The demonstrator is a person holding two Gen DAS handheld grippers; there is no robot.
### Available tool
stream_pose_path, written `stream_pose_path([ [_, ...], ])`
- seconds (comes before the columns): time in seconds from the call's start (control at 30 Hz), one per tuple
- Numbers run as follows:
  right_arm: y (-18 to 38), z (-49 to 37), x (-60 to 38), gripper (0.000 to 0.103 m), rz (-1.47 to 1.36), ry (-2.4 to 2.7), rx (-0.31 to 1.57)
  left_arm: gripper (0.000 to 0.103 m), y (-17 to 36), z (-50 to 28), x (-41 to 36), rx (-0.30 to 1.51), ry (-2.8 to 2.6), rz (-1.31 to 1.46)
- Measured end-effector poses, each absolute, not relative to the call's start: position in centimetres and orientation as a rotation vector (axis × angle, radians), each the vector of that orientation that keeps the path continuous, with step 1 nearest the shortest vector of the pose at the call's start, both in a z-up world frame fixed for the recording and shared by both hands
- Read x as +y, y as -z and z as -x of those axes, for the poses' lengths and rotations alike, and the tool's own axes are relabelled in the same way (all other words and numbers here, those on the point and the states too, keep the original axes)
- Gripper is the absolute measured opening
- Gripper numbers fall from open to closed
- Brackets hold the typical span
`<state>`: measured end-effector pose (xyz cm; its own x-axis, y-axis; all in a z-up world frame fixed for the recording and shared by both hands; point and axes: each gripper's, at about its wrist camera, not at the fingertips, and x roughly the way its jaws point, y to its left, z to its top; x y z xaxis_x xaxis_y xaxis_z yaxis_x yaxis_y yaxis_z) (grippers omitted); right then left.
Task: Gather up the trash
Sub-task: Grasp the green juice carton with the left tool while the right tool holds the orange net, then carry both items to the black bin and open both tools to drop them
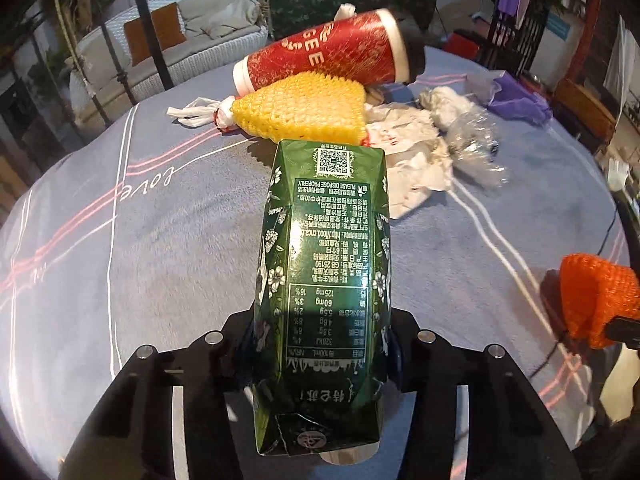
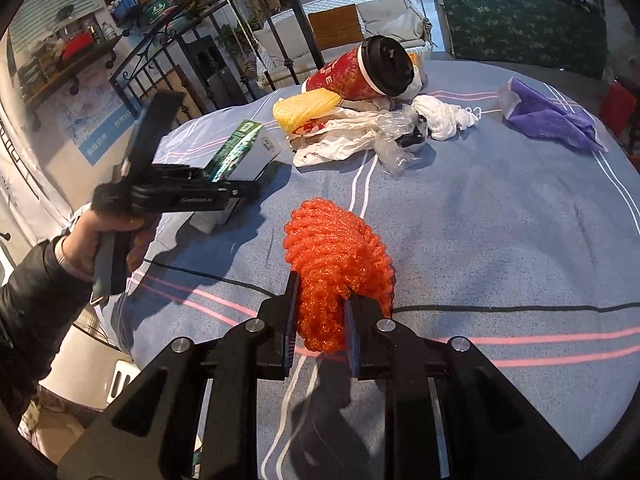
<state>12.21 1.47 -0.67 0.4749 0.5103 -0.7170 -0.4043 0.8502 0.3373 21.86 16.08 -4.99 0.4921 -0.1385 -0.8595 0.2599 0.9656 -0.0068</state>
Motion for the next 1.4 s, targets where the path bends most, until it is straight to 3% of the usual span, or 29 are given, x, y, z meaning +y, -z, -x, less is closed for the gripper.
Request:
stream_pose_path([
  [0.6,-0.5,-6.4,-5.9,0.021,-0.208,-0.477,0.828,0.049,1.9,-11.2,8.3,0.843,0.284,0.148],
  [1.17,-1.3,0.0,-22.7,0.021,-0.338,-0.09,0.728,0.049,0.5,-8.2,-4.2,0.734,0.518,0.092],
  [1.4,0.4,-0.2,-31.1,0.021,-0.366,0.13,0.793,0.049,0.9,-7.8,-8.9,0.735,0.616,0.089],
])
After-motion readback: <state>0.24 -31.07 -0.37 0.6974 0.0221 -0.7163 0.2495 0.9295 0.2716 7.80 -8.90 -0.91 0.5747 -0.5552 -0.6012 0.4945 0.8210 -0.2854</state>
